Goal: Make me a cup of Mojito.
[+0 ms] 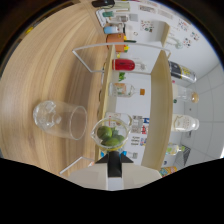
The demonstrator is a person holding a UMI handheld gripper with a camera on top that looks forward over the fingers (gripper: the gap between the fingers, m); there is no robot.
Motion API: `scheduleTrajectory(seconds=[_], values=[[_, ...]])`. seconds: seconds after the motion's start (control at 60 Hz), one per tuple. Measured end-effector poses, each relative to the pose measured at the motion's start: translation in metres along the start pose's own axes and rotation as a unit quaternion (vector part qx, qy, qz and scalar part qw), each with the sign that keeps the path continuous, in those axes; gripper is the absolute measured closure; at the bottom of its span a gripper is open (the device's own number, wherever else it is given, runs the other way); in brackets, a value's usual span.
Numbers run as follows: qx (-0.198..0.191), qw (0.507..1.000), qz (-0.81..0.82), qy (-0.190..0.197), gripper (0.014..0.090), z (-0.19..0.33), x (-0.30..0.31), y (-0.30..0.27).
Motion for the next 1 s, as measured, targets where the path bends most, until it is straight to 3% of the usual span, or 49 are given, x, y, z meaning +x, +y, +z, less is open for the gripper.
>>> scheduleTrajectory(seconds=[0.233, 0.383, 0.5, 0.633, 0.833, 1.0], values=[[-0.004, 0.999, 0.054, -0.007, 0.0888, -0.003, 0.004, -0.003], [-0.039, 0.968, 0.247, -0.017, 0.0889, -0.016, 0.018, 0.009], [-0.062, 0.905, 0.421, -0.024, 0.0888, -0.03, 0.03, 0.026], [-0.103, 0.799, 0.591, -0.041, 0.0887, -0.044, 0.008, 0.065], [-0.179, 0.656, 0.721, -0.132, 0.089, -0.045, -0.098, 0.11], [-0.224, 0.598, 0.746, -0.188, 0.0889, -0.044, -0.176, 0.127]])
